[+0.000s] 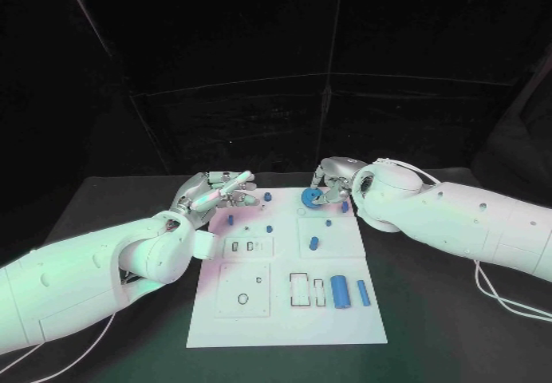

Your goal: Assemble the parts on the task board

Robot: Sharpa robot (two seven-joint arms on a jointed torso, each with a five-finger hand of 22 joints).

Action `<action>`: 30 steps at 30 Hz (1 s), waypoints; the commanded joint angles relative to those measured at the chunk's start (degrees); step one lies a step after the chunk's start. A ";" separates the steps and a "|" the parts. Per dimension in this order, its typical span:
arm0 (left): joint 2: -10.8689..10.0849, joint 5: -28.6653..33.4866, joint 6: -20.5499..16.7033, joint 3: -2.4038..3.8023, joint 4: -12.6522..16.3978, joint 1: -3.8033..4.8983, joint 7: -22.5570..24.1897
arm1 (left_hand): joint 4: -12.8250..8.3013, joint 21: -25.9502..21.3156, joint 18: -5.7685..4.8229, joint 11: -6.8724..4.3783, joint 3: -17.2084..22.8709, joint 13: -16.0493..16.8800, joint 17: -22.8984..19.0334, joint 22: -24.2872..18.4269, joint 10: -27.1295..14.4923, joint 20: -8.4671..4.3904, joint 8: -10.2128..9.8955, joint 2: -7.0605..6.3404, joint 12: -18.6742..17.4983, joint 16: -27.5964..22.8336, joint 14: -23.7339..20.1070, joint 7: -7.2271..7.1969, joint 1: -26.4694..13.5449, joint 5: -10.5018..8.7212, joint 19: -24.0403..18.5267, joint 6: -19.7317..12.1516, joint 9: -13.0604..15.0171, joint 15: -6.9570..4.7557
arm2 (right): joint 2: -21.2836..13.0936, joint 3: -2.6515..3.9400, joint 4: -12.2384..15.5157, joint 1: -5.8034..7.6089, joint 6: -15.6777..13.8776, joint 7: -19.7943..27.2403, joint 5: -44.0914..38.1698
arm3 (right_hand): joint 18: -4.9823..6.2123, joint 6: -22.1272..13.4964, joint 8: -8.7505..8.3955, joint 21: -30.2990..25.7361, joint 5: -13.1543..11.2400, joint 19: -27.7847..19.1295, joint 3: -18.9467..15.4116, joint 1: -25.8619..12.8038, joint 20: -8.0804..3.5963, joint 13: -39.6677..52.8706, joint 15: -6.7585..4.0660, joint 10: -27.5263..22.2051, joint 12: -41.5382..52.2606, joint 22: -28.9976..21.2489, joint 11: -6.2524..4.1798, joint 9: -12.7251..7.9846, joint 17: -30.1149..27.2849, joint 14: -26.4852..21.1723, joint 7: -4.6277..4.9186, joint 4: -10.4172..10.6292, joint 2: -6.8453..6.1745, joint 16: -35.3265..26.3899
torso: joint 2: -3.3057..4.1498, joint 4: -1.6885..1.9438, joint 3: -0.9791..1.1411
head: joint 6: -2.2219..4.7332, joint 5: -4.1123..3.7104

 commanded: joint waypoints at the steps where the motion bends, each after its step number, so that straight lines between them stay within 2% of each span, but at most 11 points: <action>1: -0.31 -0.25 0.26 0.06 -0.03 0.08 0.76 | -0.43 -0.22 0.76 0.18 -0.06 0.06 0.10 -0.10 -0.10 -0.03 -0.02 0.09 -0.38 -0.06 0.12 0.21 0.68 -0.17 0.52 -0.19 -0.06 0.13 | -0.05 0.06 2.01 0.13 -3.06 -2.11 -1.26 | -0.56 0.76 -0.19 0.32 0.35 1.04 0.09 -0.61 -0.07 12.09 -0.47 3.06 0.00 0.07 -0.31 0.03 -0.07 1.50 -0.51 0.44 -0.08 0.38 | 0.05 0.14 -0.05 | 0.08 0.24; 5: -0.79 -0.25 -0.01 0.07 -0.41 0.09 1.14 | -0.59 -0.26 0.76 0.18 -0.04 0.07 0.19 -0.12 -0.11 -0.03 -0.02 0.13 -0.41 -0.08 0.12 0.22 0.86 -0.16 0.54 -0.20 -0.06 0.13 | 0.79 0.09 3.17 0.15 -3.50 -2.69 -1.61 | -0.57 0.77 -0.21 0.34 0.45 1.05 0.12 -0.66 -0.08 12.08 -0.47 3.05 0.00 0.10 -0.32 0.02 -0.07 1.50 -0.51 0.43 -0.10 0.39 | 0.09 0.36 -0.10 | 0.21 0.43; 9: -1.38 -0.26 -0.35 0.08 -0.78 0.10 1.52 | -0.59 -0.26 0.76 0.18 -0.04 0.07 0.19 -0.12 -0.11 -0.03 -0.02 0.13 -0.41 -0.08 0.12 0.22 0.86 -0.16 0.54 -0.20 -0.06 0.13 | 2.77 0.10 2.78 0.16 -3.94 -2.82 -2.02 | -0.58 0.84 -0.22 0.36 0.65 1.07 0.20 -0.72 -0.08 12.07 -0.49 3.03 -0.02 0.16 -0.34 0.00 -0.10 1.50 -0.55 0.39 -0.09 0.38 | 0.09 0.29 -0.02 | 0.15 0.95; 11: -1.67 -0.26 -0.51 0.09 -0.85 0.10 1.72 | -0.66 -0.27 0.76 0.18 -0.03 0.07 0.23 -0.13 -0.10 -0.03 -0.01 0.16 -0.42 -0.08 0.12 0.22 0.94 -0.16 0.56 -0.19 -0.06 0.12 | 3.82 0.10 2.47 0.16 -4.28 -2.63 -2.16 | -0.59 0.84 -0.25 0.38 0.79 1.07 0.26 -0.74 -0.09 11.99 -0.50 2.96 -0.06 0.20 -0.35 -0.02 -0.10 1.50 -0.55 0.36 -0.09 0.39 | 0.13 0.38 -0.06 | 0.09 1.05; 16: -2.33 -0.26 -0.81 0.10 -1.00 0.11 2.10 | -0.71 -0.28 0.77 0.18 -0.02 0.07 0.25 -0.13 -0.09 -0.04 0.00 0.18 -0.43 -0.08 0.12 0.22 1.01 -0.16 0.57 -0.18 -0.06 0.12 | 6.75 0.07 1.25 0.15 -4.58 -2.01 -2.31 | -0.60 0.84 -0.27 0.41 0.93 1.09 0.32 -0.77 -0.09 12.02 -0.50 2.98 -0.05 0.27 -0.35 -0.04 -0.11 1.49 -0.55 0.35 -0.06 0.38 | 0.09 0.26 -0.05 | -0.03 1.57; 20: -2.59 -0.26 -1.01 0.11 -1.20 0.13 2.28 | -0.71 -0.28 0.77 0.18 -0.02 0.07 0.25 -0.13 -0.09 -0.04 0.00 0.18 -0.43 -0.08 0.12 0.22 1.01 -0.16 0.57 -0.18 -0.06 0.12 | 8.56 -0.38 0.25 0.13 -4.48 -1.74 -2.36 | -0.61 0.81 -0.32 0.42 1.06 1.09 0.39 -0.79 -0.10 12.03 -0.51 2.99 -0.04 0.28 -0.35 -0.06 -0.12 1.49 -0.54 0.31 -0.04 0.38 | 0.13 0.34 -0.06 | -0.10 1.61; 23: -2.75 -0.26 -1.15 0.12 -1.40 0.16 2.40 | -0.76 -0.29 0.77 0.17 0.00 0.08 0.28 -0.14 -0.08 -0.04 0.00 0.20 -0.43 -0.08 0.13 0.22 1.06 -0.16 0.58 -0.17 -0.05 0.11 | 9.89 -0.62 -0.73 0.06 -4.39 -1.64 -2.54 | -0.61 0.78 -0.34 0.44 1.10 1.10 0.43 -0.77 -0.10 12.00 -0.51 2.96 -0.06 0.32 -0.36 -0.07 -0.12 1.49 -0.54 0.27 -0.04 0.39 | 0.05 0.22 0.03 | -0.24 1.90; 30: -2.90 -0.25 -1.27 0.12 -1.56 0.22 2.46 | -0.76 -0.29 0.77 0.17 0.00 0.08 0.28 -0.14 -0.07 -0.04 0.01 0.20 -0.43 -0.08 0.13 0.22 1.06 -0.16 0.58 -0.17 -0.05 0.11 | 11.69 -0.79 -2.63 -0.20 -3.83 -1.41 -2.70 | -0.61 0.78 -0.34 0.44 1.10 1.10 0.43 -0.77 -0.10 12.00 -0.51 2.96 -0.06 0.32 -0.36 -0.07 -0.12 1.49 -0.54 0.27 -0.04 0.39 | 0.11 0.28 -0.02 | -0.42 2.14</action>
